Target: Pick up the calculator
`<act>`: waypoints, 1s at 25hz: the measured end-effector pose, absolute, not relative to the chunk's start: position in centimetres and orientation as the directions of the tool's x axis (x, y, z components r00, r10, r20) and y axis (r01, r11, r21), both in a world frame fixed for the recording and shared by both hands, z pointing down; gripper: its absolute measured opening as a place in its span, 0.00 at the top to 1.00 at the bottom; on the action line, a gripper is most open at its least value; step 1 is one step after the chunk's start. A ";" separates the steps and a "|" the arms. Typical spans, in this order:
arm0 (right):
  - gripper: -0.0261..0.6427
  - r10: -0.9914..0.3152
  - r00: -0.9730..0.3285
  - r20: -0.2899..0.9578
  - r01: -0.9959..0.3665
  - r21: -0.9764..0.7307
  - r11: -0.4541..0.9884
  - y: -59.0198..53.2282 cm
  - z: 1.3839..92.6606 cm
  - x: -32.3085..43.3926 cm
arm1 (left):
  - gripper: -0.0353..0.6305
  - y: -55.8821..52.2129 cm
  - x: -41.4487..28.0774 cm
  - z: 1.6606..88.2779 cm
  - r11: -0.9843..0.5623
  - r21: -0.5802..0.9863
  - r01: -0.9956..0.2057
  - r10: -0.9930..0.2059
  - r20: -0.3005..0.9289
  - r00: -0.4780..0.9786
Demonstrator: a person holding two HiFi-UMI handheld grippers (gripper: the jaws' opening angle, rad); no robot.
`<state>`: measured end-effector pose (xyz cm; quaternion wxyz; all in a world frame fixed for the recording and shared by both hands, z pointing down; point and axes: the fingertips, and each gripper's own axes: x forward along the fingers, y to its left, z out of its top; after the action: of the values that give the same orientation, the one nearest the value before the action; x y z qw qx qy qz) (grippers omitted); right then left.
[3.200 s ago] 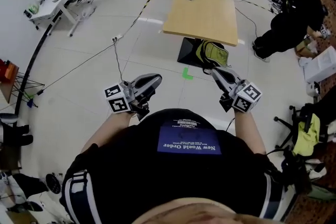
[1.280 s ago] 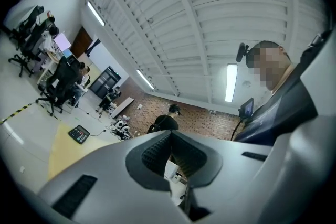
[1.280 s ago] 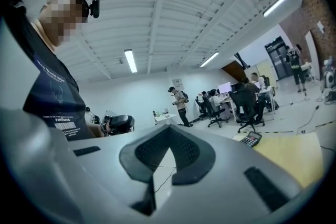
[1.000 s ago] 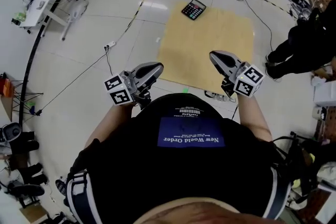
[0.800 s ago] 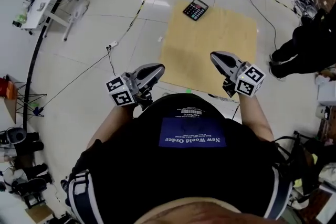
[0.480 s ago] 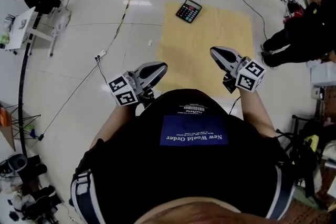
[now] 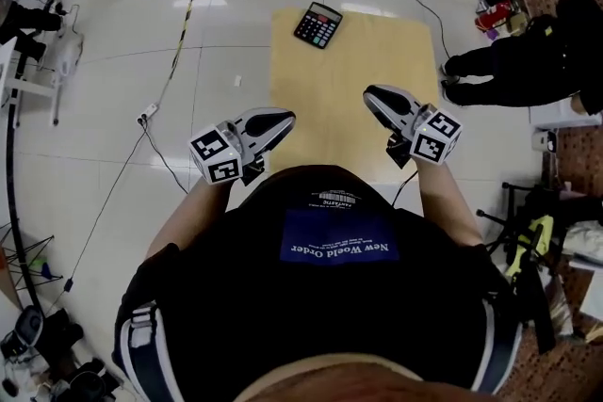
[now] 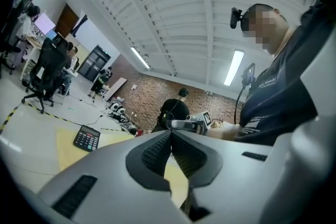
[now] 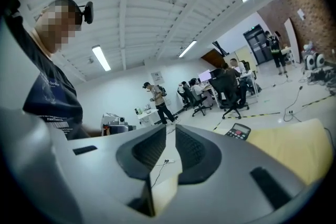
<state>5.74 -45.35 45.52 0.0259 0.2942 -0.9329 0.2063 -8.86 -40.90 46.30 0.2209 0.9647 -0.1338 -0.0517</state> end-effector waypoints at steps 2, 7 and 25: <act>0.91 -0.558 -0.811 0.175 -0.575 -0.415 0.705 -47.5 47.2 7.5 | 0.94 -41.4 -7.9 46.5 -0.859 0.448 -0.246 -0.290 -0.032 0.956; 0.84 -0.575 -0.789 0.217 -0.598 -0.485 0.638 -54.3 52.2 10.3 | 0.94 -42.4 -6.0 47.0 -0.820 0.499 -0.279 -0.327 -0.009 0.945; 0.65 -0.645 -0.647 0.408 -0.732 -0.571 0.373 -77.7 69.0 12.4 | 0.94 -46.4 -8.6 55.8 -0.701 0.635 -0.323 -0.383 0.047 0.923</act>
<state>12.43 -77.72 68.99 0.0579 0.4163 -0.8265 0.3744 -8.57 -46.44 55.83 0.3356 0.9213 -0.1916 -0.0441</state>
